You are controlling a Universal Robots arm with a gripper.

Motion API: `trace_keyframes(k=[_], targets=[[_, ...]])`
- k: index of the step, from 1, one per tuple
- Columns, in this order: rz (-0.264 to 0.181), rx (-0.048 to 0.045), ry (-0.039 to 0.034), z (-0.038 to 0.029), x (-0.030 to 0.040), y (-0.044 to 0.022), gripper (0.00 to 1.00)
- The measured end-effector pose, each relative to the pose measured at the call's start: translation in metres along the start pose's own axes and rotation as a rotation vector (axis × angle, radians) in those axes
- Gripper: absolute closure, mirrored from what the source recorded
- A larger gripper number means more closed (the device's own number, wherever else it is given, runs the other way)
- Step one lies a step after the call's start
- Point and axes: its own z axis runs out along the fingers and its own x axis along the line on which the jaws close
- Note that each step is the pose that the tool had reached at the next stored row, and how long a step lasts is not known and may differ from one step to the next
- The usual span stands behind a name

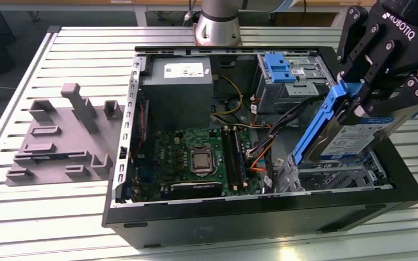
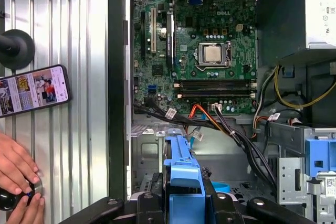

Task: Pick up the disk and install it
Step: 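Insert the disk into the insertion slot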

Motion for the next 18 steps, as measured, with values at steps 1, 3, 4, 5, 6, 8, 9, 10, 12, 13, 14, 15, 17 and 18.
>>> trace_keyframes(k=[1, 3, 4, 5, 6, 8, 9, 10, 12, 13, 14, 15, 17, 18], targets=[[0.000, 0.0000, 0.0000, 0.0008, 0.0000, 0.0000, 0.64], [0.000, 0.0000, -0.0001, 0.0025, 0.0000, -0.0001, 0.64], [0.000, 0.0000, -0.0001, 0.0035, 0.0000, -0.0001, 0.64], [0.000, 0.0000, -0.0001, 0.0045, 0.0000, -0.0001, 0.64], [0.000, 0.0000, -0.0001, 0.0054, 0.0000, -0.0002, 0.64], [0.000, 0.0000, -0.0001, 0.0075, 0.0000, -0.0003, 0.64], [0.000, 0.0001, -0.0001, 0.0087, 0.0000, -0.0003, 0.64], [0.000, 0.0000, -0.0001, 0.0099, 0.0000, -0.0004, 0.64], [0.000, 0.0000, -0.0001, 0.0113, 0.0000, -0.0004, 0.64], [0.000, 0.0000, 0.0000, 0.0113, 0.0000, -0.0004, 0.64], [0.000, 0.0000, 0.0001, 0.0113, 0.0000, -0.0004, 0.64], [0.000, 0.0000, 0.0001, 0.0113, 0.0000, -0.0004, 0.64], [0.000, 0.0000, -0.0001, 0.0115, 0.0000, -0.0004, 0.64], [0.000, 0.0000, -0.0001, 0.0115, 0.0000, -0.0004, 0.64]])
